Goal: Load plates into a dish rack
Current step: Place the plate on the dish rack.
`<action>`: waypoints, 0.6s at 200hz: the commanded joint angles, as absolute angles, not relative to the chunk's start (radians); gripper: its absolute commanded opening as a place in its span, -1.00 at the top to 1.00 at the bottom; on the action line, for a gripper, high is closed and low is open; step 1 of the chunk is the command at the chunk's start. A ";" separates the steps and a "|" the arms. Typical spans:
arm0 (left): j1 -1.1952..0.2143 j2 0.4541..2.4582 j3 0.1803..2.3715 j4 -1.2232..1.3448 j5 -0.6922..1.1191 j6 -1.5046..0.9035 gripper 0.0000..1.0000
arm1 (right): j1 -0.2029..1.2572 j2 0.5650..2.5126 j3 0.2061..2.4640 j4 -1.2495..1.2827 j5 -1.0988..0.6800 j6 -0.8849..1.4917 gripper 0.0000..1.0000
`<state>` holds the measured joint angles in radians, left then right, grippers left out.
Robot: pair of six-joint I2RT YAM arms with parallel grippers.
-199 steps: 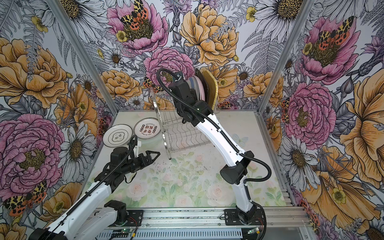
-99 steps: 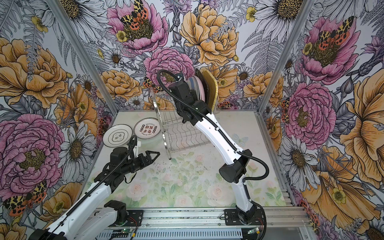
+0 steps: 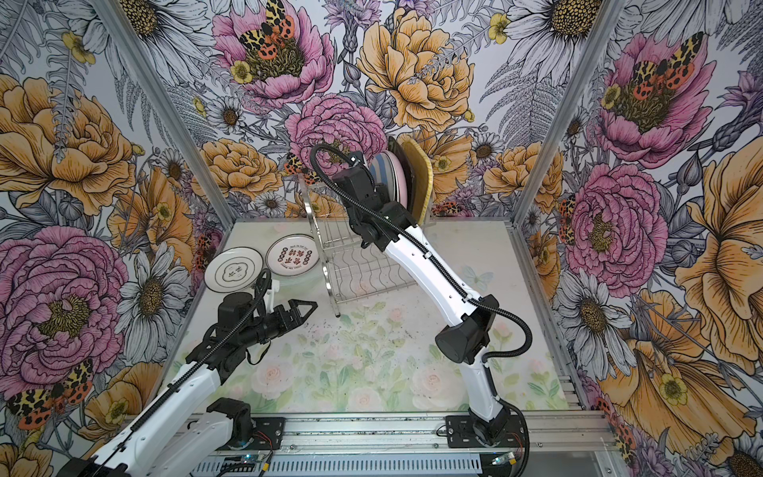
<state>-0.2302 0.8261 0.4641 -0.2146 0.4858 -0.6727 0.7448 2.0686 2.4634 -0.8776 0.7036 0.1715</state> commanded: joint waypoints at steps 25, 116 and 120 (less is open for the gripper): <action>-0.217 0.802 0.463 -0.230 0.471 -0.653 -0.95 | 0.739 2.014 2.444 -0.843 0.710 0.181 0.47; -0.215 0.798 0.468 -0.238 0.469 -0.655 -0.96 | 0.754 1.958 2.417 -0.842 0.707 0.170 0.17; -0.215 0.798 0.469 -0.238 0.469 -0.655 -0.96 | 0.756 1.956 2.417 -0.842 0.707 0.168 0.15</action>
